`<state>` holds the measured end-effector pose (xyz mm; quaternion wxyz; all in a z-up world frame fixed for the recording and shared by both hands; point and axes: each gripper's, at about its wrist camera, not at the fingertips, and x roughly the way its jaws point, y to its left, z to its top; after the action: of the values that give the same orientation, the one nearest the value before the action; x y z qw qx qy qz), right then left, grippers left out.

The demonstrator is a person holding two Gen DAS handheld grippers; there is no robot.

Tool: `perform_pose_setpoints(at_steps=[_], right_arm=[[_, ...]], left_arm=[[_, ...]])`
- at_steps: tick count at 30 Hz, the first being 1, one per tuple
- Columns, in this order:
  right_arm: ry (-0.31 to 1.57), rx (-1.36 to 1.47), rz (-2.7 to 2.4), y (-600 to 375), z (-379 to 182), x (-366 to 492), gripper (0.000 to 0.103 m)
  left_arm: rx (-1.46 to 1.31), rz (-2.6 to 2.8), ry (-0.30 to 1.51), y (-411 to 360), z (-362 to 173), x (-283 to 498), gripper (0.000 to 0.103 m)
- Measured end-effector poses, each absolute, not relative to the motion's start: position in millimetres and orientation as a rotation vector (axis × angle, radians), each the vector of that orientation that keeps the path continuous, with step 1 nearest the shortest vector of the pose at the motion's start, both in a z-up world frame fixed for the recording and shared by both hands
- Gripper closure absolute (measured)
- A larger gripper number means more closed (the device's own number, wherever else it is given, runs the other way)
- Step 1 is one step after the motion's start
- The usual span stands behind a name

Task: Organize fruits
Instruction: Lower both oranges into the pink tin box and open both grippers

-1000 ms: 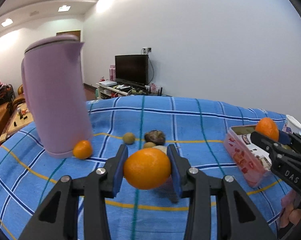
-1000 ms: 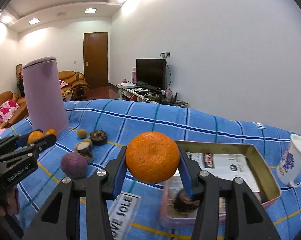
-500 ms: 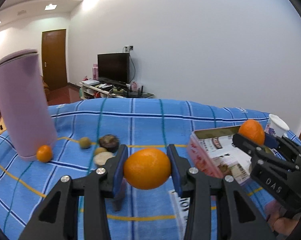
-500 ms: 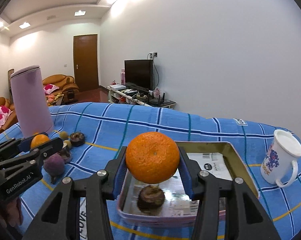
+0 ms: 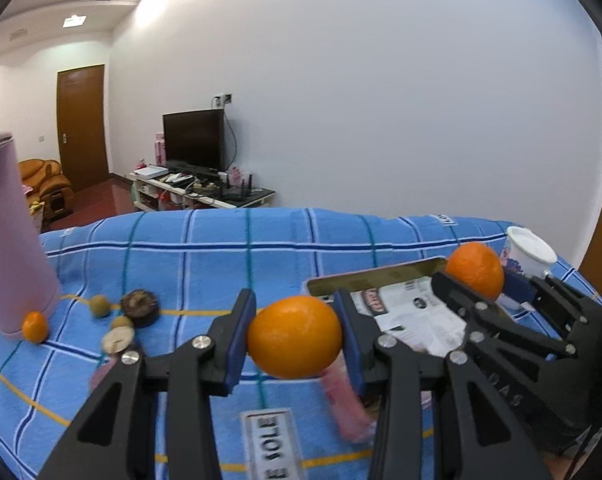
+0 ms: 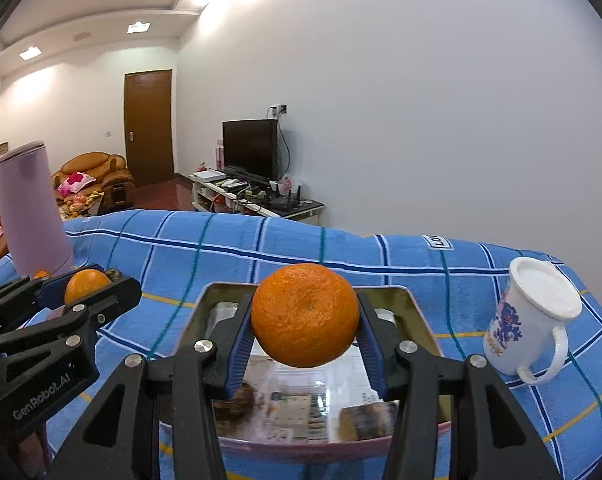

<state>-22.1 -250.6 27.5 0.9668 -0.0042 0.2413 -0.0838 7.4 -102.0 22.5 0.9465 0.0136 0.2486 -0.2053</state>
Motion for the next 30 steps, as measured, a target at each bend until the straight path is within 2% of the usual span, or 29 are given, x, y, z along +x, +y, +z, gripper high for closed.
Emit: perform_pose_setpoints(at_steps=[16, 30], right_arm=[[0.545, 0.039, -0.279, -315.3, 21.2, -12.3, 0.053], [0.662, -0.006, -0.244, -309.7, 0.0, 9.6, 0.053]], left_arm=[[0.108, -0.41, 0.561, -170.3, 10.7, 24.4, 0.06], [0.114, -0.405, 0.64, -184.3, -7.8, 37.8, 0.06]])
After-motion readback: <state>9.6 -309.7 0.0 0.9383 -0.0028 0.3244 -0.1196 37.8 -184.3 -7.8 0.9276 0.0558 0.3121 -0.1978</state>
